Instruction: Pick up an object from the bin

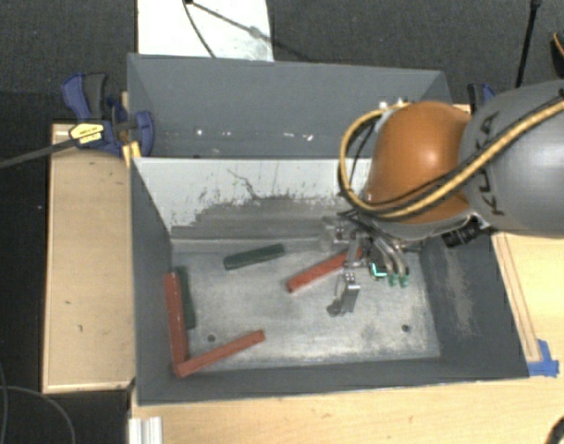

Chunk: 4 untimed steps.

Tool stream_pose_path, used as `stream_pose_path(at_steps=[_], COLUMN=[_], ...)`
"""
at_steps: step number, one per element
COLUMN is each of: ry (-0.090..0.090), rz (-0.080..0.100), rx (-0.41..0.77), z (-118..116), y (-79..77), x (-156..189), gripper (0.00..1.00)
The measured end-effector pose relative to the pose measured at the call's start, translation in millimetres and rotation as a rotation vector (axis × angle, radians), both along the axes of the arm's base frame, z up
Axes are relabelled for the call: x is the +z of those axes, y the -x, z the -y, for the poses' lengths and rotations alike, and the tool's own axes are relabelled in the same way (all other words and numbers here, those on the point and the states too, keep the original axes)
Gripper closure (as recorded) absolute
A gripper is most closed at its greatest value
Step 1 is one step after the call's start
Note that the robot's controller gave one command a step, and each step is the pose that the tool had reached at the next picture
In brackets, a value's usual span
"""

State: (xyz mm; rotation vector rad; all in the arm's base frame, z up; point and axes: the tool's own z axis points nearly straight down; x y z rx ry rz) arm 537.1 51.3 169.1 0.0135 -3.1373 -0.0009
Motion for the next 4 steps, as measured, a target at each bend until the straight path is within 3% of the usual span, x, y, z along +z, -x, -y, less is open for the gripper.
stream_pose_path(at_steps=[1, 4], ry=[0.0, -0.001], rz=[0.0, 0.006], rx=[0.088, 0.077], z=[27.9, 27.2], y=[-24.4, -26.0], x=[-102.8, -101.0], gripper=[0.0, 0.0])
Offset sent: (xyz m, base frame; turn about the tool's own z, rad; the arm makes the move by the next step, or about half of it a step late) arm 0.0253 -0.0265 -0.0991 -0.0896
